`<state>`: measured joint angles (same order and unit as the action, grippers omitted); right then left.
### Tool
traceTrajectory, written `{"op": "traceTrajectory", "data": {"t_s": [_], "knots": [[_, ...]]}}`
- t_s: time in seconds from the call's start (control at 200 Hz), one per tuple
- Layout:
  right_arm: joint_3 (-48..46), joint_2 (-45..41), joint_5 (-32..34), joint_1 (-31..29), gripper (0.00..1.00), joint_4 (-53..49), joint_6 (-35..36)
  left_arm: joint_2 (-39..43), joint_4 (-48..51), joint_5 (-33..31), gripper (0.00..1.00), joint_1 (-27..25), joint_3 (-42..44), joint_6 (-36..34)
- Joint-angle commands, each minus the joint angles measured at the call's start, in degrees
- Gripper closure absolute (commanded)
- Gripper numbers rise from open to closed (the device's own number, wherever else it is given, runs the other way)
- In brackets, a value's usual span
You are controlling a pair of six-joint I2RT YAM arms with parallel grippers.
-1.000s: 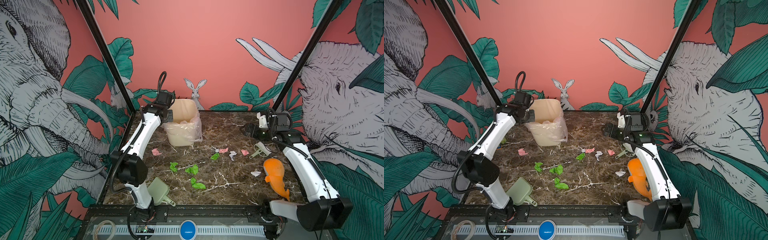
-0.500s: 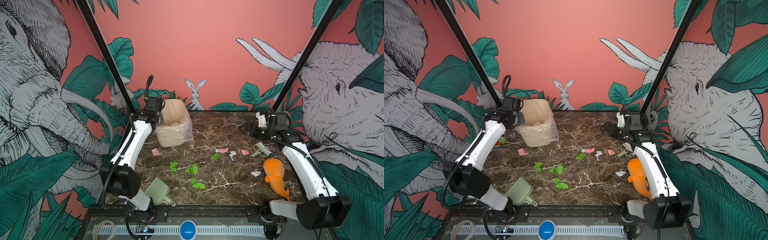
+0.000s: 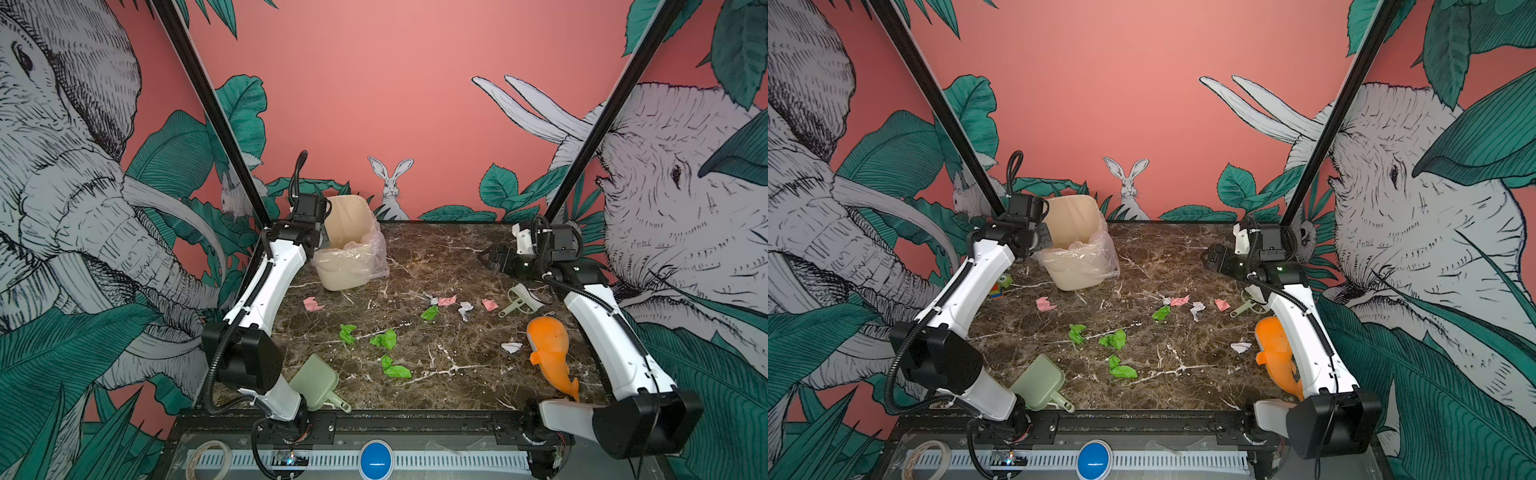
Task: Sweep away the paper scraps from the table
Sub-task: 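Drag the cream bin toward the robot with the left gripper, then release the bin and move the left gripper to the green dustpan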
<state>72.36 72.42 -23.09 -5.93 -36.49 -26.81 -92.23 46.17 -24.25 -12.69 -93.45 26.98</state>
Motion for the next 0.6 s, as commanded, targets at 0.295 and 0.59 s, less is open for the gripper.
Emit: {"op": "traceTrajectory", "data": {"t_s": [0.295, 0.59], "knots": [[0.3, -0.2, -0.4, 0.0, 0.01, 1.3, -0.1, 2.6, -3.7, -0.7, 0.65, 0.3, 0.7, 0.4], [0.6, -0.1, -0.4, 0.0, 0.01, 1.1, 0.3, 5.3, -4.6, 2.2, 0.45, 0.2, 2.0, -2.0]]}}
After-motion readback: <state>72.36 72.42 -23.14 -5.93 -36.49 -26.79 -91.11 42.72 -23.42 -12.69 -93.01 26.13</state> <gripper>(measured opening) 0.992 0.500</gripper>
